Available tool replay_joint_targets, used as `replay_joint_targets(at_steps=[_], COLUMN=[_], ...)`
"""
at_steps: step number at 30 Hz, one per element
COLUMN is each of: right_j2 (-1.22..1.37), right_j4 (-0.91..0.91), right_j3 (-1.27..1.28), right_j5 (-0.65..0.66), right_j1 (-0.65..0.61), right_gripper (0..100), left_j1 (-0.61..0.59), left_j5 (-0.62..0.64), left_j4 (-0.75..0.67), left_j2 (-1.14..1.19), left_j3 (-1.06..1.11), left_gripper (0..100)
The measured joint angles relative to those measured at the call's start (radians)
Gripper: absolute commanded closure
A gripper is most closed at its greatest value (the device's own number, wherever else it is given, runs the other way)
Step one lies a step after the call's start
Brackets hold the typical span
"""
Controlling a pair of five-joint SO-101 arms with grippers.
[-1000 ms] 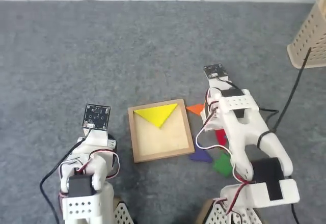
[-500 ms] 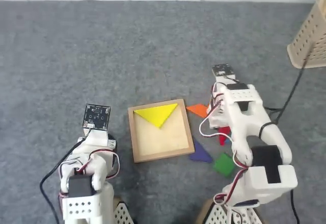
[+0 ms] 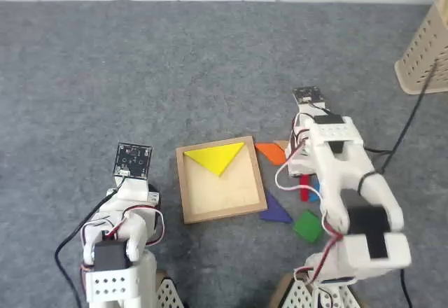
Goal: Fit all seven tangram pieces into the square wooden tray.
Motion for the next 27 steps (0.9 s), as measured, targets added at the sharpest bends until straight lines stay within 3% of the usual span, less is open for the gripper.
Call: replay_joint_targets(at_steps=[13,23,27], right_j2=[-0.333,-0.255,-0.086], right_j4=[0.002,0.002,0.002], right_j3=[0.126,-0.014,-0.127], right_j5=[0.029,0.028,-0.060], right_j1=[-0.215,-0.548,-0.626], right_gripper=[99.2,99.2,98.9], left_j1=[0.000,0.000,0.000], left_j5=[0.000,0.000,0.000], left_j4=[0.000,0.000,0.000], left_j2=[0.000,0.000,0.000], left_j3=[0.000,0.000,0.000], left_gripper=[93,93,93])
